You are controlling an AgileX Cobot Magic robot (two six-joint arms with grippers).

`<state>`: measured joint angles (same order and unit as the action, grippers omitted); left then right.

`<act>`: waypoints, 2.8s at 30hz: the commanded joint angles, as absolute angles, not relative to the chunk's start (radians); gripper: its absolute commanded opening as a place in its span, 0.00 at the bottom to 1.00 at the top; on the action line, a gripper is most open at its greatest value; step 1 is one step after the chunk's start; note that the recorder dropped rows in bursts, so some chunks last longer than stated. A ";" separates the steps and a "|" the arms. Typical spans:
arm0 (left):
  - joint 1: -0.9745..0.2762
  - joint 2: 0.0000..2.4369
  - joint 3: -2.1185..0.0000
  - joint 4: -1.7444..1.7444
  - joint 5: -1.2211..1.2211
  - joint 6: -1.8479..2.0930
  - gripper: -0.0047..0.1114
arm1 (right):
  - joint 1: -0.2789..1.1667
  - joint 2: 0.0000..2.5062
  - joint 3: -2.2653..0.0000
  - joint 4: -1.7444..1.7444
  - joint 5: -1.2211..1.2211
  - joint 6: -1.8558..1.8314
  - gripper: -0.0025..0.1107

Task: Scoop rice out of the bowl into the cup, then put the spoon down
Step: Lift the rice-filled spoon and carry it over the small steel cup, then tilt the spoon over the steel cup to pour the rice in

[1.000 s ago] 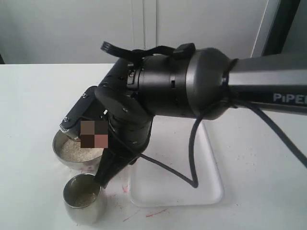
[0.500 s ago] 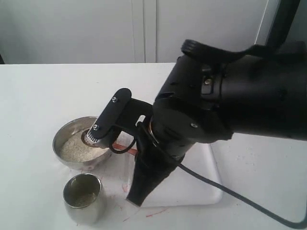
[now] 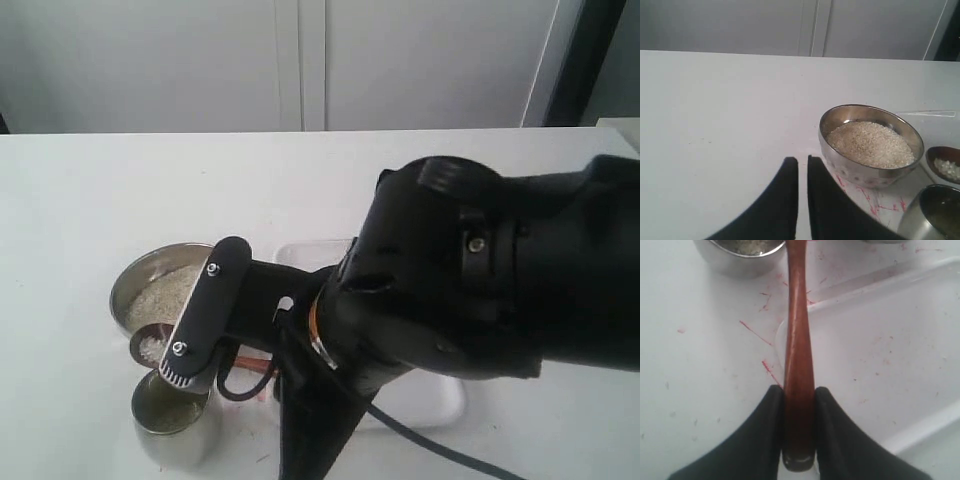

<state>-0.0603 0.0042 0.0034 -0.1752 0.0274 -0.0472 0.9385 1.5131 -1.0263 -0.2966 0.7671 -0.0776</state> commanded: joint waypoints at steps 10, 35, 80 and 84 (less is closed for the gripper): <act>-0.063 0.000 0.000 -0.185 0.024 -0.049 0.16 | 0.958 1.502 -1.022 -0.376 0.814 -0.087 0.02; -0.063 0.000 0.000 -0.185 0.024 -0.049 0.16 | 0.958 1.502 -1.024 -0.520 0.837 -0.209 0.02; -0.063 0.000 0.000 -0.185 0.024 -0.049 0.16 | 0.958 1.416 -0.794 -0.813 0.495 -0.078 0.02; -0.063 0.000 0.000 -0.185 0.024 -0.049 0.16 | 0.958 1.416 -0.788 -0.831 0.485 -0.074 0.02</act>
<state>-0.0603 0.0042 0.0034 -0.1752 0.0274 -0.0472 0.9568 1.4237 -0.7942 -0.8105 0.4973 -0.0856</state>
